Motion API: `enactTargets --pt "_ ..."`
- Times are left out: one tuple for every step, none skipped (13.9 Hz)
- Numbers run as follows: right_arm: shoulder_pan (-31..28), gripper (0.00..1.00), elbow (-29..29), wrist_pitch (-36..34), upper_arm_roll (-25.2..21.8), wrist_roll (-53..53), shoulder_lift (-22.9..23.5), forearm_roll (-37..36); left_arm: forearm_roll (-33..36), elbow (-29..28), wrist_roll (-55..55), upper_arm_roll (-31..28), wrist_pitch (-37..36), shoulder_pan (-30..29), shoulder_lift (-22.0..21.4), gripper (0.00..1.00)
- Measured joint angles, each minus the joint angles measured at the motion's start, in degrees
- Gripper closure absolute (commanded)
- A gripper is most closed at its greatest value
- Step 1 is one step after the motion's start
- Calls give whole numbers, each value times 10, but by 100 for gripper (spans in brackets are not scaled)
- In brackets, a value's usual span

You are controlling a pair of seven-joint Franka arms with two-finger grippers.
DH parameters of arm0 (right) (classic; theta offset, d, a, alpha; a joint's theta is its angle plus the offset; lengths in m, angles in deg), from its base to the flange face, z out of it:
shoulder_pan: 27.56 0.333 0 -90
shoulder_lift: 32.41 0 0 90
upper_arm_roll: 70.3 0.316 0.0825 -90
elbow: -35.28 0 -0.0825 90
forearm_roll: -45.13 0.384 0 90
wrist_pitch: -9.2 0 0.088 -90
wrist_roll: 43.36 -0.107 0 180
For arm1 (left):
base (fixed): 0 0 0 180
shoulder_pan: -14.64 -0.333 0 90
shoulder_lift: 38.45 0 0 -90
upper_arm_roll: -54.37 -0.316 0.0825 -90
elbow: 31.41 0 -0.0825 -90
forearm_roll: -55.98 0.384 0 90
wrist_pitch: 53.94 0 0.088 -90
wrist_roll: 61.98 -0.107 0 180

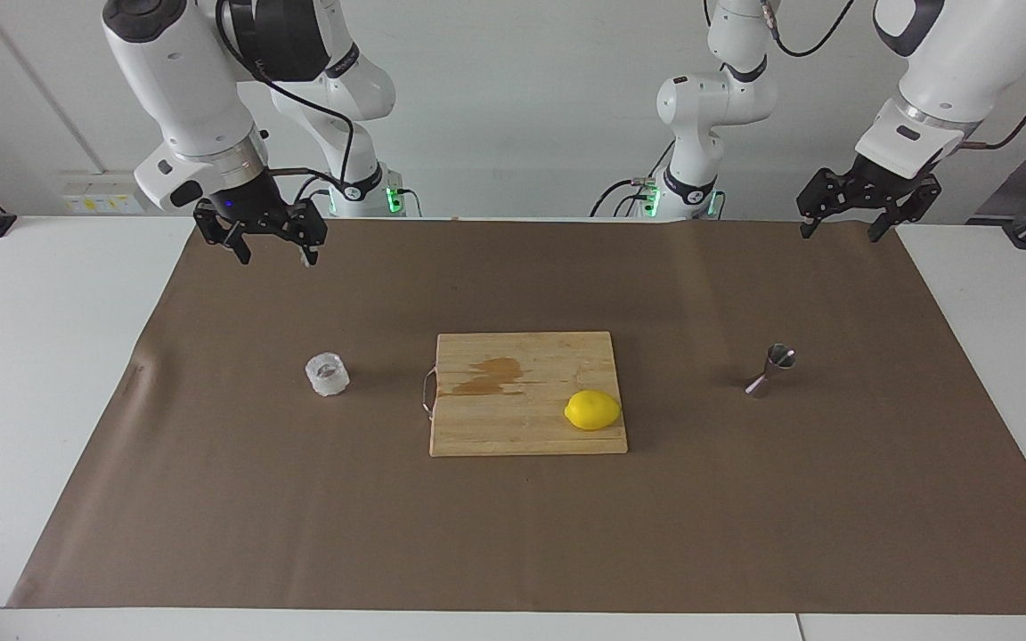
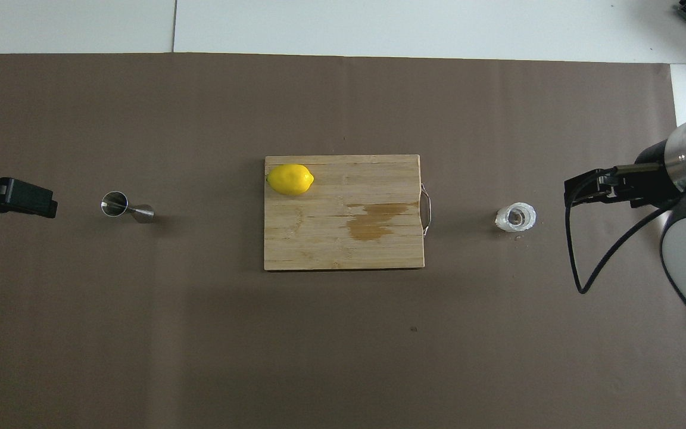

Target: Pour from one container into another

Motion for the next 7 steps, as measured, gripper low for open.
enactTargets --pt "0 0 0 0 0 0 0 0 0 0 0 0 -5 1 -1 0" --pt "0 0 0 0 0 0 0 0 0 -1 0 0 -5 2 -2 0" --pt "0 0 0 0 0 0 0 0 0 -1 0 0 -2 2 -2 0" --pt "0 0 0 0 0 0 0 0 0 -1 0 0 1 2 -2 0" --pt "0 0 0 0 0 0 0 0 0 -2 0 -2 5 2 -2 0" --pt "0 0 0 0 0 0 0 0 0 -4 0 -5 11 2 -2 0" --pt "0 0 0 0 0 0 0 0 -1 -8 1 -8 21 1 -1 0"
